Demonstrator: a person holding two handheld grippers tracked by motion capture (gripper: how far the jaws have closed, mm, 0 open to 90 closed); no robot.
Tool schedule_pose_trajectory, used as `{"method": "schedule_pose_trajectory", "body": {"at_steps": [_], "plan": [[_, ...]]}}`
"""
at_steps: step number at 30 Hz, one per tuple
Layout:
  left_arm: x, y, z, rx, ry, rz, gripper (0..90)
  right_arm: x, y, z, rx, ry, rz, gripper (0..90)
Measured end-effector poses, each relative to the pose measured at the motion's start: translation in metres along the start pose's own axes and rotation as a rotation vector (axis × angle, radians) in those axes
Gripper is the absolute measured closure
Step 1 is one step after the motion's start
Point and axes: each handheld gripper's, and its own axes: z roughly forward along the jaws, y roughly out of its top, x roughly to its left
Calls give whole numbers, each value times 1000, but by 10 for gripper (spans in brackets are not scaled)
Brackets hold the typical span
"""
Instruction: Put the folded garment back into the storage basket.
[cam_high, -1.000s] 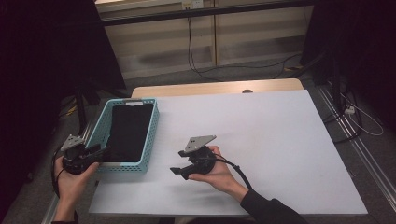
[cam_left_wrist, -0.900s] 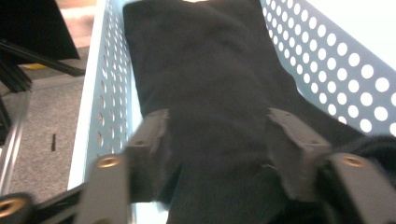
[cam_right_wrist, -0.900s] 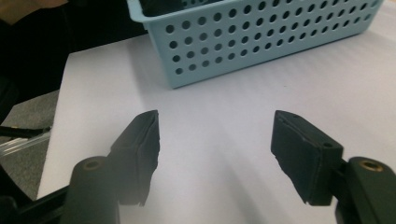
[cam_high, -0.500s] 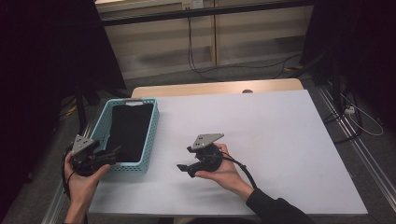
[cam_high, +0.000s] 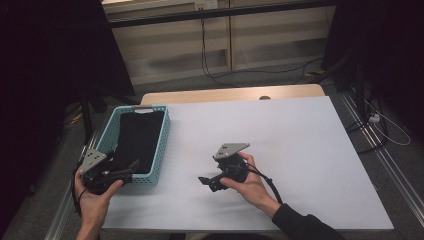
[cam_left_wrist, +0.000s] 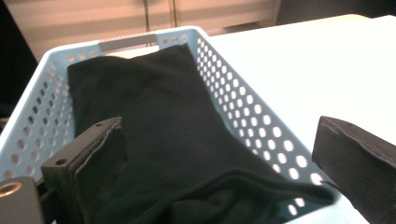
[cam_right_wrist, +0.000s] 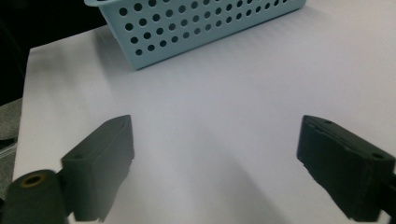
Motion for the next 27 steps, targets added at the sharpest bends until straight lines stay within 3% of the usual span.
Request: {"method": "schedule_pose_trajectory", "body": {"at_steps": [6,8,19,27], "plan": [[-18,0,0,-38,-20,0,33,-1,-5,-11,-11,-76,-22,92],[-25,0,1,-23,-31,22,33,-1,-8,-15,-16,-84,-24,88],[-61,-1,9,-10,-140,53,41,-6,-29,-37,-45,-139,0,90],[-79,-1,18,11,-160,82,41,-5,-37,-55,-68,-165,3,88]]}}
